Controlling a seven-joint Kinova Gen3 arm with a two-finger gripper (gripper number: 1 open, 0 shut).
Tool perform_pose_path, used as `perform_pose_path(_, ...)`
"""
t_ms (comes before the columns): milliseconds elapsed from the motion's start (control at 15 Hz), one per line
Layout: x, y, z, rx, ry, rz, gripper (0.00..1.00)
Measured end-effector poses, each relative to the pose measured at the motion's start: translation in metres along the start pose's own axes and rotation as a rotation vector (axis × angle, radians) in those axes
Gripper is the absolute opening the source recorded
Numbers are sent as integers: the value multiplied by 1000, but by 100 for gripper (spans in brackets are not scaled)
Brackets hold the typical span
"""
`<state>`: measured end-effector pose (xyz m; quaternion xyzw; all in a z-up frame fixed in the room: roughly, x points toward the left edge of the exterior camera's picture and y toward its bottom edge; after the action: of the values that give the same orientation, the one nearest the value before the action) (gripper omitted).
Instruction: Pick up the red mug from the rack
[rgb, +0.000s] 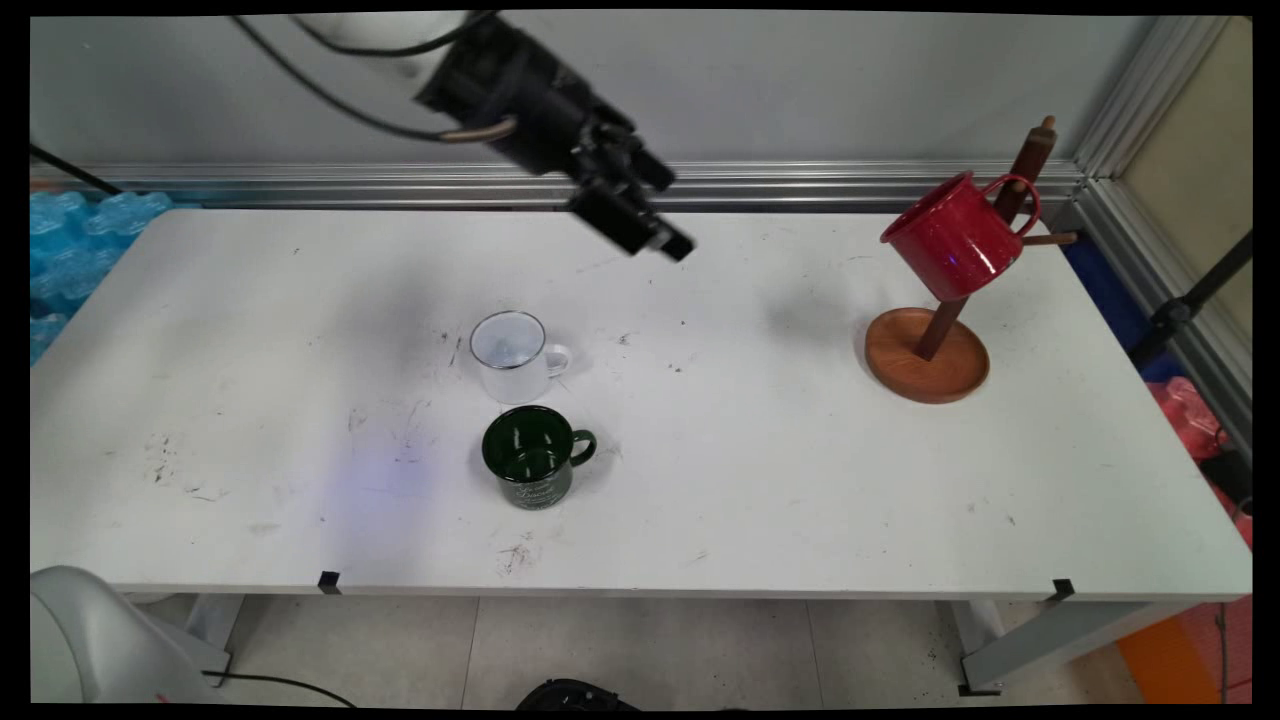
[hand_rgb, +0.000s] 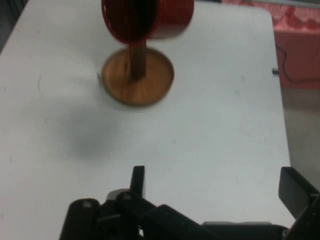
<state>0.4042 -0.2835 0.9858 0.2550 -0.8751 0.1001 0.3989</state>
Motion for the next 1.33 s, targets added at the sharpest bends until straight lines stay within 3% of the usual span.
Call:
perform_pose_path(533, 41, -44, 60, -51, 79, 45, 100)
perform_pose_path(1000, 67, -78, 109, -131, 98, 120, 100)
perform_pose_path(1333, 83, -97, 149, -215, 99, 171, 100)
